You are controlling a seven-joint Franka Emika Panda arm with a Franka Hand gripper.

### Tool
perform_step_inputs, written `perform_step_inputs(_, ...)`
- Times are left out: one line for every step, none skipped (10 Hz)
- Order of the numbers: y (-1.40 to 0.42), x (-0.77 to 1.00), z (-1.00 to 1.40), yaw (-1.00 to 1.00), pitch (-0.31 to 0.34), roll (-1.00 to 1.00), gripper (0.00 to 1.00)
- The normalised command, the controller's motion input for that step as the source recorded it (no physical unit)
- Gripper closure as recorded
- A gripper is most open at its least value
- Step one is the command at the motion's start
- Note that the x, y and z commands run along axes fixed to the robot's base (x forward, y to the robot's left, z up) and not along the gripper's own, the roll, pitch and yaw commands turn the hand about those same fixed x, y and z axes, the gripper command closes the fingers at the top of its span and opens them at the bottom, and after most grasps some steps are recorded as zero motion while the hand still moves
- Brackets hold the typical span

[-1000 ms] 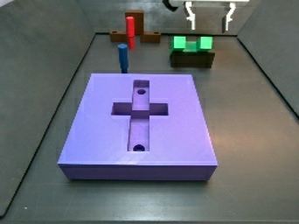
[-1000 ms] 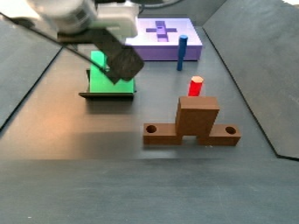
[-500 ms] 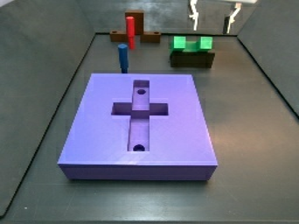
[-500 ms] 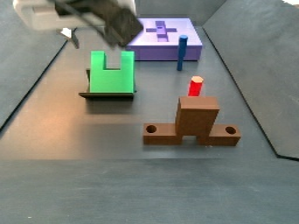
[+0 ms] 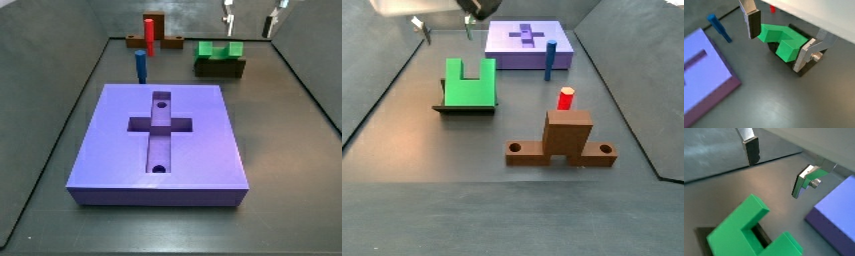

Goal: Pick up the green object. Move up. Place the green object on the fixture. Regrasp the green object. Move to above the board. Insert the green object.
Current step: Regrasp the green object.

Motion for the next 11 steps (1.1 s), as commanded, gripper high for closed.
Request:
perform_step_inputs(0.00,0.13,0.01,0.00,-0.091,1.00,0.00)
perform_step_inputs(0.00,0.10,0.00,-0.03,0.000,1.00,0.00)
perform_step_inputs(0.09,0.08,0.00,-0.13,0.000,1.00,0.00)
perform_step_inputs(0.11,0.04,0.00,-0.20,0.000,1.00,0.00)
perform_step_inputs(0.11,0.02,0.00,-0.22,0.000,1.00,0.00)
perform_step_inputs(0.12,0.01,0.00,-0.22,0.000,1.00,0.00)
perform_step_inputs(0.12,0.01,0.00,-0.23,0.000,1.00,0.00)
perform_step_inputs(0.13,0.00,0.00,-0.23,0.000,1.00,0.00)
perform_step_inputs(0.13,0.00,0.00,-0.23,0.006,1.00,0.00)
perform_step_inputs(0.13,0.00,0.00,-0.23,0.011,1.00,0.00)
perform_step_inputs(0.03,0.00,0.00,-0.11,0.326,1.00,0.00)
